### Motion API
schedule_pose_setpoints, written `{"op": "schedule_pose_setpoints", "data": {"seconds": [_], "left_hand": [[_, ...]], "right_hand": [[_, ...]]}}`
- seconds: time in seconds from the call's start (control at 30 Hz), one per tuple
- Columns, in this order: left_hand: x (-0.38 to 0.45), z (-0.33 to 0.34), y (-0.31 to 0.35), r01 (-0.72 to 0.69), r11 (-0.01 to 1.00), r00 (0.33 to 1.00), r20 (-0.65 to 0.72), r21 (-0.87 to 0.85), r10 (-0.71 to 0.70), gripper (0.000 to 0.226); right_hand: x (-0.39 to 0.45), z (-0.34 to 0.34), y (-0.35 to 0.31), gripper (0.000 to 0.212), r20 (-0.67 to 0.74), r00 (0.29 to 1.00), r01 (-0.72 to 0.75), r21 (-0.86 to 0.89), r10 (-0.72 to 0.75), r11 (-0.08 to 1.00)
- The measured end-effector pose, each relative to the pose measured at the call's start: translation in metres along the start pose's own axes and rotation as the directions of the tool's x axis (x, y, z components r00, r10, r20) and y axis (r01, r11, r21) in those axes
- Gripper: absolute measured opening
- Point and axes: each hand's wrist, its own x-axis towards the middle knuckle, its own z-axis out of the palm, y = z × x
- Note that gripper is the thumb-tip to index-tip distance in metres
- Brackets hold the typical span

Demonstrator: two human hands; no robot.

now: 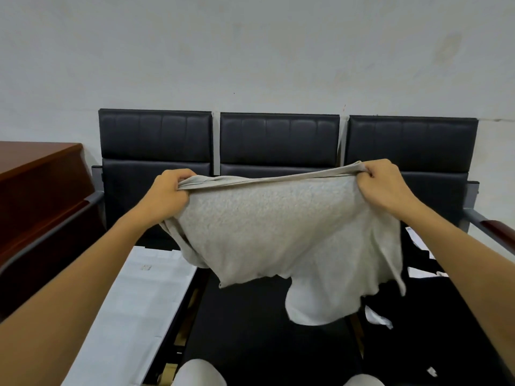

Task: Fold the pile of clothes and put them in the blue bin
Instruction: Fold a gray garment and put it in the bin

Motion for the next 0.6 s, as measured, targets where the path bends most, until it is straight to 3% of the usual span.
{"op": "schedule_pose_setpoints", "data": {"seconds": [0.1, 0.2, 0.3, 0.4, 0.47, 0.53, 0.6], "left_hand": [[-0.002, -0.008, 0.0, 0.01, 0.999, 0.998, 0.07, -0.041, -0.007, 0.031], [-0.007, -0.006, 0.009, 0.043, 0.992, 0.993, 0.116, -0.115, -0.029, 0.035], [-0.003, 0.008, 0.018, 0.077, 0.993, 0.996, 0.049, -0.09, -0.073, 0.032], [0.005, 0.029, 0.028, 0.197, 0.978, 0.98, -0.019, 0.068, -0.196, 0.016], [0.0, 0.044, 0.041, 0.203, 0.964, 0.978, 0.019, 0.171, -0.209, 0.025], [-0.009, 0.058, 0.061, 0.059, 0.997, 0.998, 0.011, 0.042, -0.06, 0.031], [-0.023, 0.066, 0.087, -0.071, 0.977, 0.997, -0.04, -0.2, 0.064, 0.018]], "right_hand": [[-0.008, 0.001, 0.0, 0.034, 0.046, 0.998, -0.049, 0.088, 0.046, 0.995], [-0.014, 0.003, -0.008, 0.037, 0.101, 0.992, -0.094, 0.149, 0.079, 0.984], [-0.022, 0.008, -0.029, 0.028, 0.28, 0.954, -0.19, 0.306, 0.102, 0.933], [-0.028, 0.018, -0.054, 0.029, 0.406, 0.909, -0.301, 0.482, 0.095, 0.823], [-0.029, 0.027, -0.067, 0.024, 0.413, 0.909, -0.335, 0.636, 0.06, 0.695], [-0.028, 0.035, -0.077, 0.02, 0.398, 0.917, -0.35, 0.775, 0.023, 0.526], [-0.026, 0.038, -0.081, 0.037, 0.378, 0.925, -0.332, 0.846, -0.03, 0.417]]}}
